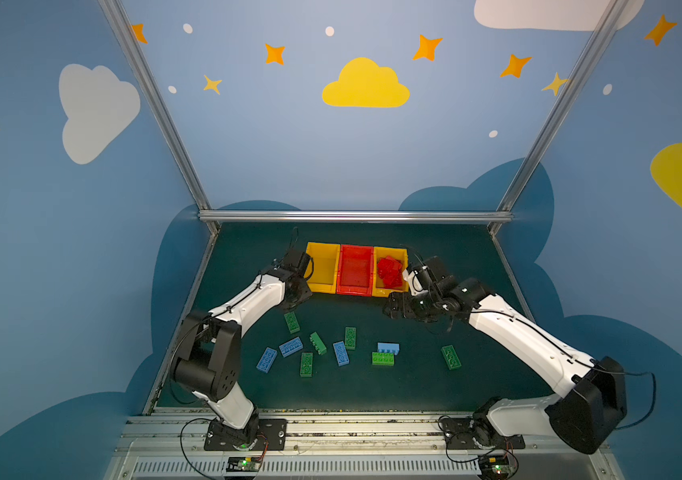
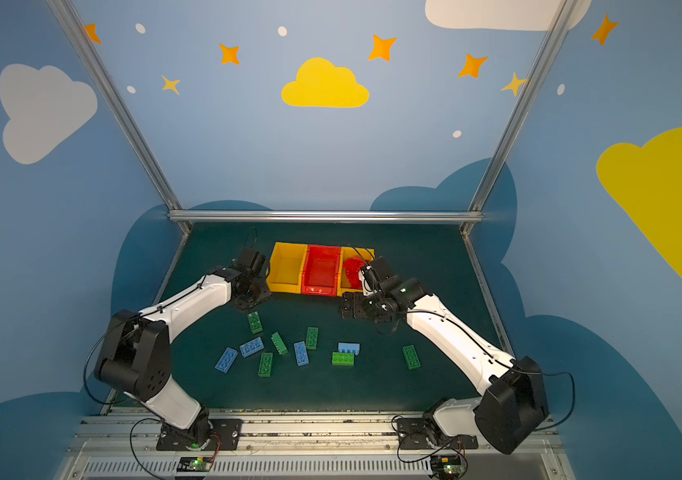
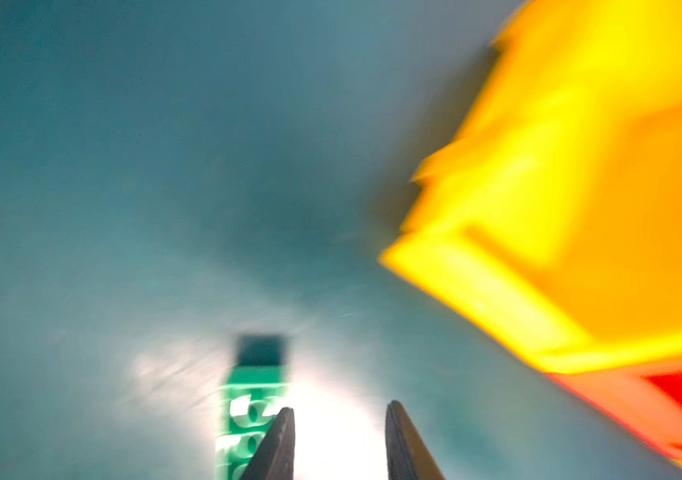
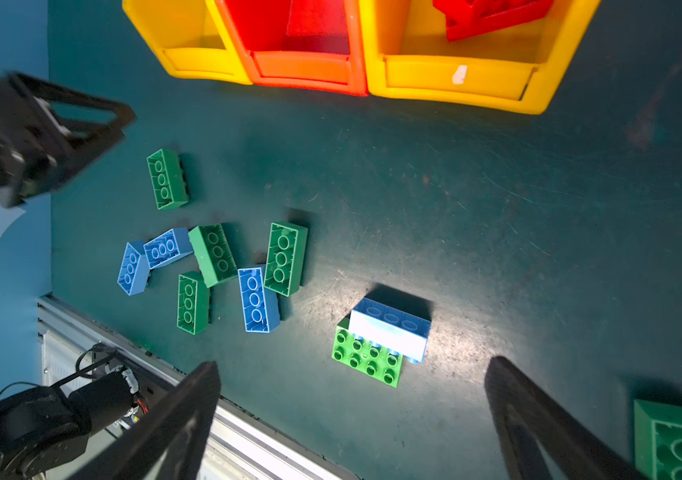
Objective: Sort the legos into containers by color
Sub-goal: 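Lift the green brick with the left gripper and carry it over the red bin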
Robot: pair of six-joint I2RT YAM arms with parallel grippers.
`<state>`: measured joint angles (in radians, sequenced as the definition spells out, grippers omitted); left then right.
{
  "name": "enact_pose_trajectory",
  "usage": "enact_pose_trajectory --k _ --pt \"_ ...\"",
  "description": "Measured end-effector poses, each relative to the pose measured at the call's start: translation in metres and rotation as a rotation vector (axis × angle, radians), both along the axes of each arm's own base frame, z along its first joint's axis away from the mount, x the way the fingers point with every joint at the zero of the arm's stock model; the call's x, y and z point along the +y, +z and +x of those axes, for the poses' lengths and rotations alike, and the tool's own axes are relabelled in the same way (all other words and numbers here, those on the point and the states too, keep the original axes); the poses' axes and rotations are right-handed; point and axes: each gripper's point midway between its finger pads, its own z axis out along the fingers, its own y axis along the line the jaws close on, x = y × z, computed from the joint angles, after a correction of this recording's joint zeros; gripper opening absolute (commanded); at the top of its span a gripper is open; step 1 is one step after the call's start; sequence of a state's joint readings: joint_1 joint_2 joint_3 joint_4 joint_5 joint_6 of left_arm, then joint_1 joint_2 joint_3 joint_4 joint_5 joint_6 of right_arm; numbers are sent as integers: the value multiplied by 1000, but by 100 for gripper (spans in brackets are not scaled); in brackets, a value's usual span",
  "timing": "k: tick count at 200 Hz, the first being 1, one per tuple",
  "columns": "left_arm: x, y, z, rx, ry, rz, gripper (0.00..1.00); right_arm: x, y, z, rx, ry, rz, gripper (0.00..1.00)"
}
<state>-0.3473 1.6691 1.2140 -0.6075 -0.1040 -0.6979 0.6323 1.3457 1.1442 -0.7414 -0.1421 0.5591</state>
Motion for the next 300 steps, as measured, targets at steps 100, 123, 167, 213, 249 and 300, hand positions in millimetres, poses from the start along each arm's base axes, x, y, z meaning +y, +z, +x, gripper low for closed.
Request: enact_pose_trajectory --k 100,123,167,213,249,300 --pt "-10 -7 -22 51 -83 123 65 -27 2 -3 -11 -66 -31 97" --pt "9 -7 -47 60 -52 155 69 -26 1 -4 -6 -59 -26 97" --pt "29 -30 -63 117 -3 180 69 -22 -6 -5 25 -37 -22 97" --pt "29 -57 -61 171 11 150 68 -22 -6 -5 27 -34 -22 97" --pt "27 -76 -65 203 12 130 58 -23 -6 -4 27 -40 -22 97" --pt "27 -83 -65 208 18 111 25 -24 -6 -3 27 -45 -23 97"
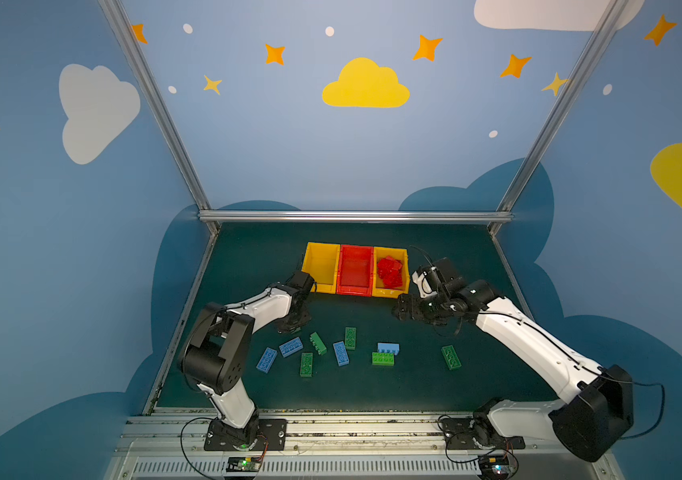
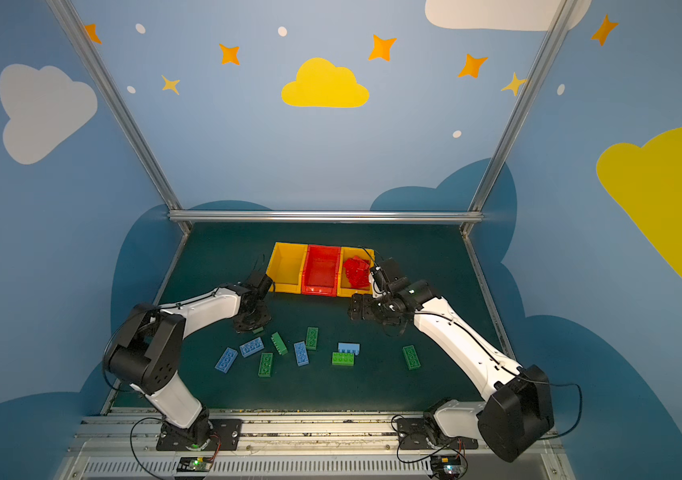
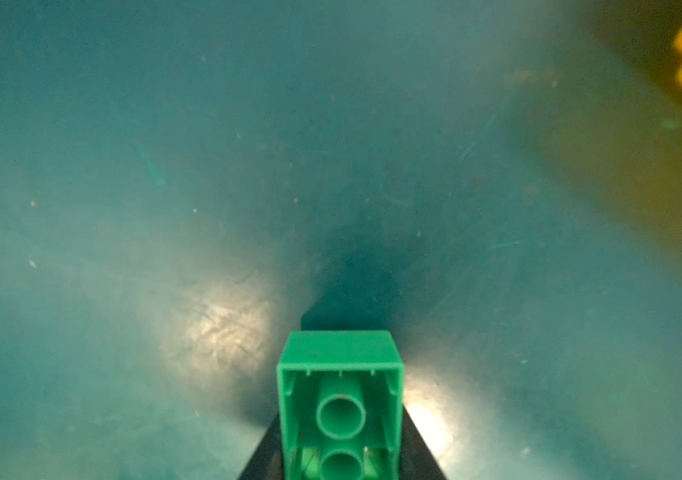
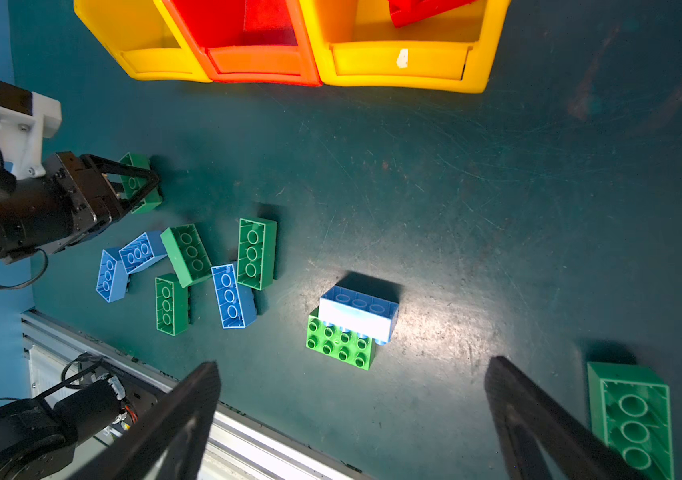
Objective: Sort the legos into containers by color
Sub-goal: 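Lift the green brick with the left gripper and carry it over the red bin, then open the left gripper to drop the green brick into the red bin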
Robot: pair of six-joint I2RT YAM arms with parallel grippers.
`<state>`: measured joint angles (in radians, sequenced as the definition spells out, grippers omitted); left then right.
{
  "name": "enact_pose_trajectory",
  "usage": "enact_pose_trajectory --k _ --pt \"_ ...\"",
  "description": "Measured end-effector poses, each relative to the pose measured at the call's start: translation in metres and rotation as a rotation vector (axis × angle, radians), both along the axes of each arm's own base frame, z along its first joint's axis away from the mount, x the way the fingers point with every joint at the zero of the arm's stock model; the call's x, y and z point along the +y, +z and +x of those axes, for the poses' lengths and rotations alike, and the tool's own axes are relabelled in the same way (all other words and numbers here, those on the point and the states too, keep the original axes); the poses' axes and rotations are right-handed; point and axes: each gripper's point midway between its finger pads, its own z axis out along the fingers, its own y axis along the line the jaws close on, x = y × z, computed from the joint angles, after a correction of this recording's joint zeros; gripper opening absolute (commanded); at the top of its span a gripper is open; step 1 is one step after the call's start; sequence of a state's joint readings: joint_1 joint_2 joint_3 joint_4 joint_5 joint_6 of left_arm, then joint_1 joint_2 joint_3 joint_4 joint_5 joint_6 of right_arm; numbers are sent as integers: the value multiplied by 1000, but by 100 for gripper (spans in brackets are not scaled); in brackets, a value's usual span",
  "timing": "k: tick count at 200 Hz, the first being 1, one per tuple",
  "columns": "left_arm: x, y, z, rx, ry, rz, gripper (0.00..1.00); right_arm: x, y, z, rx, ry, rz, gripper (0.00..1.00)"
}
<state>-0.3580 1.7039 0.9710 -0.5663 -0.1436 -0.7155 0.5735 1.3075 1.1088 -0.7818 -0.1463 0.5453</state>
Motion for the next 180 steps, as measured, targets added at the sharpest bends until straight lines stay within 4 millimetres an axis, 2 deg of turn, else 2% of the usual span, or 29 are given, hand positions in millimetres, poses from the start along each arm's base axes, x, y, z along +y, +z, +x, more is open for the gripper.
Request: enact_pose_trajectory --k 30,57,82,103,121,142,180 --pt "1 6 1 9 -9 17 22 -1 0 1 0 -4 0 97" --pt "-7 33 17 -31 -45 51 21 -4 0 0 -5 -12 -1 97" --pt "-34 75 42 -126 -115 46 21 -9 1 -1 -11 -23 1 97" --pt "-66 117 70 -230 -187 15 21 -13 2 -3 -18 -31 4 97" --pt "-97 140 96 -292 -250 -9 23 -16 4 -4 -25 -38 8 97" --pt "-128 143 124 -313 -310 -13 23 -21 5 -6 -34 -52 9 97" --pt "-171 112 158 -266 -401 -3 27 -32 6 -8 -43 -80 3 97"
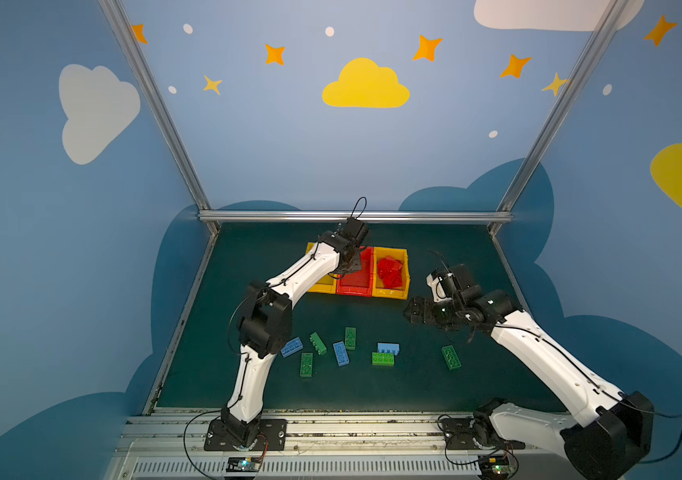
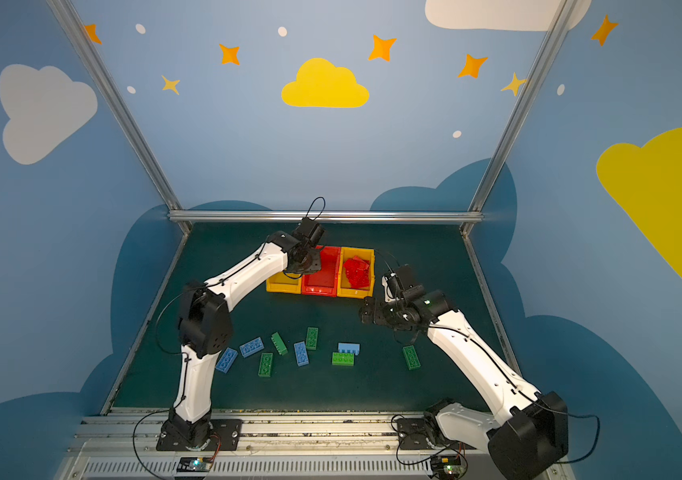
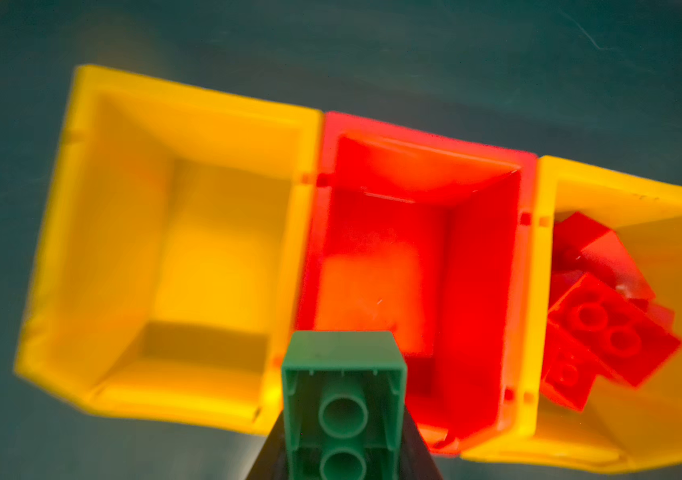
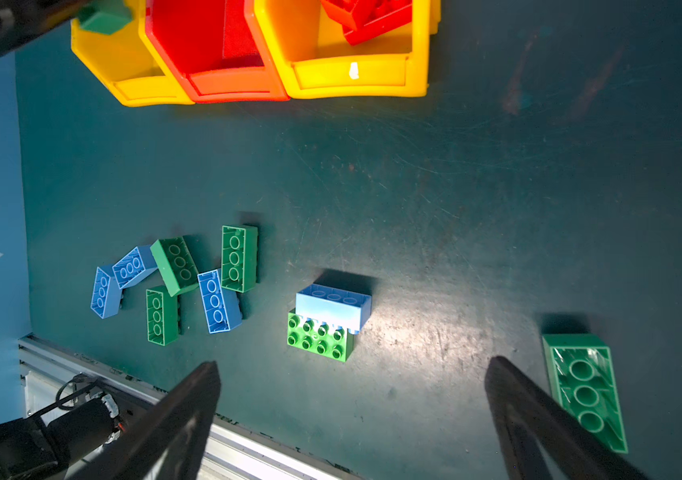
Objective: Sort the legos into containers by color
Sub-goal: 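Open the left gripper to drop the green brick into the red bin, then lower the left gripper onto another green brick and grasp it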
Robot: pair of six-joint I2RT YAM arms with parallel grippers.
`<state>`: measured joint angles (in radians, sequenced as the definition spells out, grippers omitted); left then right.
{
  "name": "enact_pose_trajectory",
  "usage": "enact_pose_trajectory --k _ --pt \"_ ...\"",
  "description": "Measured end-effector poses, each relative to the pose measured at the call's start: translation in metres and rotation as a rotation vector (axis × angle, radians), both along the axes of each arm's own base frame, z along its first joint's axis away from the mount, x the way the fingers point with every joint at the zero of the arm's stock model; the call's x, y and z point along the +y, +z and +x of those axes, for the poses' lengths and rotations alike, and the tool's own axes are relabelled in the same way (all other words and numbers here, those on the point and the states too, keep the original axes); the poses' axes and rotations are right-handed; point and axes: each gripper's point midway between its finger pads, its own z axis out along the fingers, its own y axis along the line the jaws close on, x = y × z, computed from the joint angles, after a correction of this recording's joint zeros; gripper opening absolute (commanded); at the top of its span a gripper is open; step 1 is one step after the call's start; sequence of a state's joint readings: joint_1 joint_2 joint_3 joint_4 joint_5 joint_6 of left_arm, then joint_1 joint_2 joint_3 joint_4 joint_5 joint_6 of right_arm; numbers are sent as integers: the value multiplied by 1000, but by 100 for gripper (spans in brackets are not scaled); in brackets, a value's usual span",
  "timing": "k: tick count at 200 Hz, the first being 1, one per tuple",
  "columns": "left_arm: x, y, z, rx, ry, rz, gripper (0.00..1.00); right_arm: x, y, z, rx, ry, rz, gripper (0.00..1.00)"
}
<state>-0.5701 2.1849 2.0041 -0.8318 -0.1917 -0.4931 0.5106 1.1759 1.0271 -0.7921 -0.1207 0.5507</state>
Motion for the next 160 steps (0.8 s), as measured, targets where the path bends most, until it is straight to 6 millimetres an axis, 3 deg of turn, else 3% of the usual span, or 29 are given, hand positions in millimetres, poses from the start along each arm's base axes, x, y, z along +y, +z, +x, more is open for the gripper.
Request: enact_pose_trajectory --k 29,50,62,76,95,119,160 --pt "-20 -18 17 26 -39 13 33 -5 0 0 5 -17 -5 97" --pt "-29 -22 28 30 -52 11 60 -9 0 -1 8 -27 -9 97" --pt "-33 -21 33 25 -61 7 67 -11 1 -2 6 -32 -10 97" --pt "-36 -17 34 22 -69 1 73 -14 3 -4 3 -37 -9 97" --pt "-38 -12 31 21 -75 0 74 -16 6 -6 -5 -41 -7 97" --pt "-39 -7 14 25 -89 20 75 -18 7 -8 -9 -44 -3 97" --pt "-27 10 -55 34 -130 36 75 -18 8 -13 -7 -36 12 97"
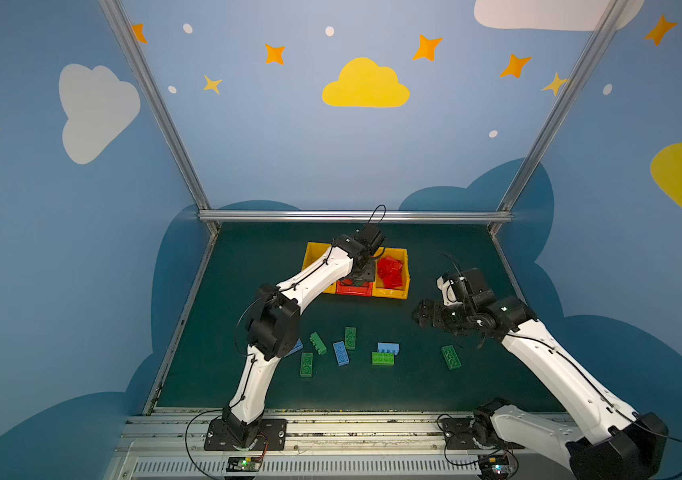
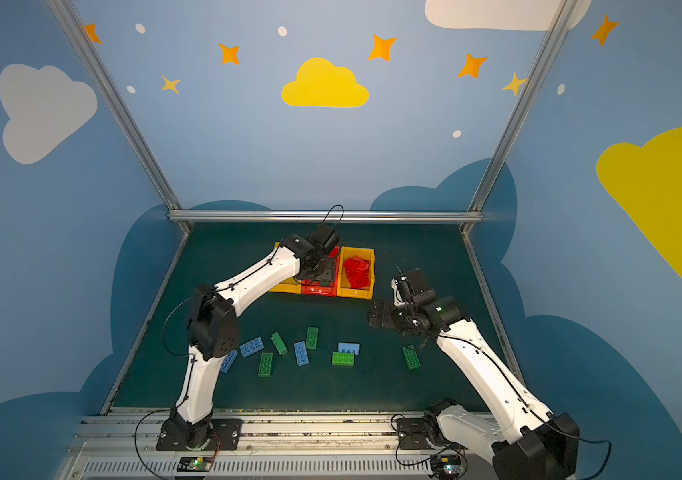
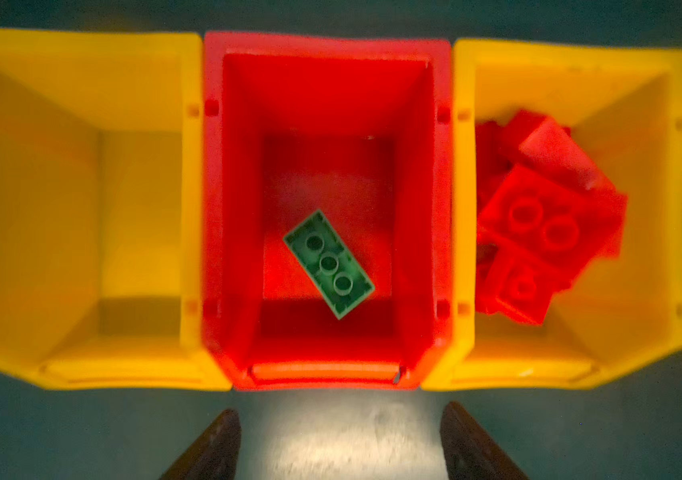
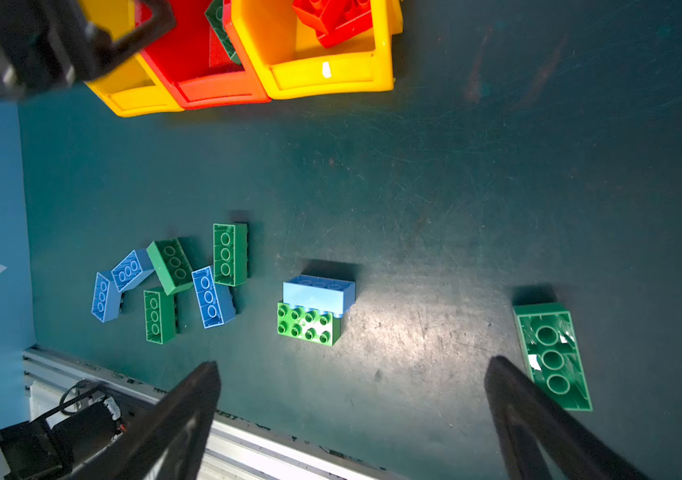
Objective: Sort the legos into containers by color
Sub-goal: 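Lower the left gripper onto another green brick and grasp it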
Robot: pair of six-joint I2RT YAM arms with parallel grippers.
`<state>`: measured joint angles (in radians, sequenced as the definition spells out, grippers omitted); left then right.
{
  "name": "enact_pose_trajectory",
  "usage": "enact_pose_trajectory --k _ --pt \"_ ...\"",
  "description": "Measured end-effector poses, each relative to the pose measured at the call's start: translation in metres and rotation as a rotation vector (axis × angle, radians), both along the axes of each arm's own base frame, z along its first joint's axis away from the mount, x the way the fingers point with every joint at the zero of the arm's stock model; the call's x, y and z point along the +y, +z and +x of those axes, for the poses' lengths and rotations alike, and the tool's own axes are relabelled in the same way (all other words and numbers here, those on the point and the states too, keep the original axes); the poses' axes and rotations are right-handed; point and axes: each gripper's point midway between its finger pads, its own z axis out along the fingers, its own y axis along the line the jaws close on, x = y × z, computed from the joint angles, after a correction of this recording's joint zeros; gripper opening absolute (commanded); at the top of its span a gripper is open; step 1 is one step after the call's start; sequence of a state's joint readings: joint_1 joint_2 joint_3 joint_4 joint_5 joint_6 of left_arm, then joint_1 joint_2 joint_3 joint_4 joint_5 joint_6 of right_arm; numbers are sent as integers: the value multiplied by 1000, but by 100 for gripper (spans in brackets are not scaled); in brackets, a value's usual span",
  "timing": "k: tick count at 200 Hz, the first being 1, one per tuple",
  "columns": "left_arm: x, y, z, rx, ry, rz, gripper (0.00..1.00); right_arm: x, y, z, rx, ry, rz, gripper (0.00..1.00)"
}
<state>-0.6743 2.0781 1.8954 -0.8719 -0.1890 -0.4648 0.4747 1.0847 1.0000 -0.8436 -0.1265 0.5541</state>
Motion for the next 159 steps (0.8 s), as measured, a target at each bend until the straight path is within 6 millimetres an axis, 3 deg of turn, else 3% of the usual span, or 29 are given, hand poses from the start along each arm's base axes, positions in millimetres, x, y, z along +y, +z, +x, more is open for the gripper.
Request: enact_pose_trajectory --k 27,53,80,96,130,159 --pt "16 -4 -50 14 -8 -14 75 -1 5 -6 -14 2 20 97" --pt "29 -38 -98 81 -21 16 75 -4 5 -14 -20 -4 32 97" --pt "30 -74 -129 156 -37 37 75 -5 2 -21 -8 -11 37 97" --pt "27 -81 -135 172 -41 28 75 -4 -1 -26 5 -11 40 97" --pt "12 -80 -127 156 -48 -33 73 -2 -5 -36 21 -13 43 97" --pt "5 -95 -124 177 -51 -33 71 -2 -5 -37 23 -19 33 97"
